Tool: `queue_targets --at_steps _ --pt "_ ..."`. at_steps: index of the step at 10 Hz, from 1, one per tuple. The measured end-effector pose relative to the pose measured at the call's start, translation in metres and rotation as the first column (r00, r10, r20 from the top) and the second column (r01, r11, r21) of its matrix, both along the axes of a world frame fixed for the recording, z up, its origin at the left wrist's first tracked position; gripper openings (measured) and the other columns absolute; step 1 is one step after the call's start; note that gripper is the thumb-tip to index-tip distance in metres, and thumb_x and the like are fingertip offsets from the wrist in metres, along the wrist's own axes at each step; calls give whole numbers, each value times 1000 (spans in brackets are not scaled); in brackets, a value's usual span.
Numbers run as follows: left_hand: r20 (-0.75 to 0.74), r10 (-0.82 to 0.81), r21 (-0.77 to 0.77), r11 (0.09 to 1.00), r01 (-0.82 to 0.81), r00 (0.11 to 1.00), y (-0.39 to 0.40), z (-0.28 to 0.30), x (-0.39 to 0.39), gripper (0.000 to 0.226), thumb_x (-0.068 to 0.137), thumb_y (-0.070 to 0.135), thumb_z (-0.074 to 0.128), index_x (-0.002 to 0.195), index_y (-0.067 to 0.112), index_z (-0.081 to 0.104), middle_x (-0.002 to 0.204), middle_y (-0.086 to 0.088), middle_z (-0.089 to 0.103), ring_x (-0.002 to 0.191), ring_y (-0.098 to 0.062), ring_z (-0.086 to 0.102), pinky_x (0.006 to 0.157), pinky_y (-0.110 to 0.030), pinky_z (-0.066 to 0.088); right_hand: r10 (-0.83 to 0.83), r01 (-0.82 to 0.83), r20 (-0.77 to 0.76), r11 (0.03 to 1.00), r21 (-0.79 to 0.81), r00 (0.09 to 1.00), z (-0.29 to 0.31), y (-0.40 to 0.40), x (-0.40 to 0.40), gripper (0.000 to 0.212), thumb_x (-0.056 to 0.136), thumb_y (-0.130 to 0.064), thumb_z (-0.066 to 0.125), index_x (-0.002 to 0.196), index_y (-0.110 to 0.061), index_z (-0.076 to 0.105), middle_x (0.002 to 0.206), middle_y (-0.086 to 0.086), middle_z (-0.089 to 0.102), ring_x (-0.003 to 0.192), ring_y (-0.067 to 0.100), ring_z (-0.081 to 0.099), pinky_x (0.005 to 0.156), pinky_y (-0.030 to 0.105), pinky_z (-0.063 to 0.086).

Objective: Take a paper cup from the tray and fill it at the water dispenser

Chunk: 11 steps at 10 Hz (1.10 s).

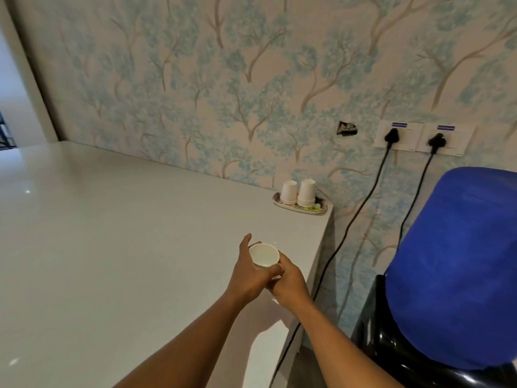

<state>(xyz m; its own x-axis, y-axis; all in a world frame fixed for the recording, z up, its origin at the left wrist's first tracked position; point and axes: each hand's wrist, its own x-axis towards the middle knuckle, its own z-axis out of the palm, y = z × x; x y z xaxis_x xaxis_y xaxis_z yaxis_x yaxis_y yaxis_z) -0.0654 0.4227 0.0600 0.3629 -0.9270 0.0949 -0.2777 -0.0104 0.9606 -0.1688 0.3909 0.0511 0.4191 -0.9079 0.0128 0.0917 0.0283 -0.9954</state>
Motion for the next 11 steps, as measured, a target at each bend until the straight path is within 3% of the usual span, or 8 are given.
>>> queue_targets --at_steps 1,2,3,5,7,8,10,11 --pt "-7 40 8 999 -40 999 4 -3 20 106 72 20 83 152 31 15 145 4 45 115 -10 46 87 -20 46 14 -20 55 993 114 998 -5 0 21 21 83 -28 67 96 -43 74 105 -4 73 104 21 67 76 31 59" --pt "-15 77 17 997 -76 997 8 -9 35 105 72 21 83 152 32 17 141 7 46 116 -11 46 88 -23 47 39 -41 30 996 83 999 -10 4 39 27 73 -37 68 97 -50 71 110 -7 71 108 19 63 89 40 57" --pt "-21 96 23 995 -95 995 11 -15 46 104 71 21 83 151 33 17 138 11 48 116 -11 48 87 -22 48 62 -62 -14 998 25 998 -17 7 49 38 92 -15 60 103 -50 69 108 -12 72 109 17 64 89 36 57" --pt "-15 143 25 989 -143 990 14 -28 56 102 71 22 83 150 35 21 132 17 50 113 -7 51 83 -13 43 50 -56 -124 998 -41 991 -25 8 57 54 94 -4 57 102 -57 64 101 -24 70 97 -1 65 69 13 54" --pt "9 176 13 984 -176 984 15 -36 58 101 71 21 85 150 33 24 128 18 49 117 -7 48 95 -22 39 12 -26 -186 997 -72 982 -35 8 61 54 93 -2 54 109 -53 62 110 -18 68 106 10 62 91 32 55" --pt "8 177 5 984 -177 984 16 -39 57 100 71 23 85 149 34 24 126 19 48 117 -8 48 92 -20 39 11 -28 -193 996 -86 981 -36 7 62 56 93 -6 55 104 -60 60 110 -20 67 106 9 61 89 28 55" --pt "64 156 13 987 -157 986 25 -36 60 116 55 64 79 151 34 22 147 7 43 128 -17 47 103 -37 46 146 -158 -231 987 -37 962 -27 5 52 64 83 -4 71 131 -41 50 127 -9 60 119 22 56 87 36 58" --pt "104 204 -30 979 -202 973 30 -34 65 110 58 82 64 150 38 23 156 7 33 140 -21 36 109 -45 38 124 -222 -449 960 -171 885 -17 -1 39 108 65 -32 89 150 -31 22 152 -7 36 138 20 35 105 36 43"
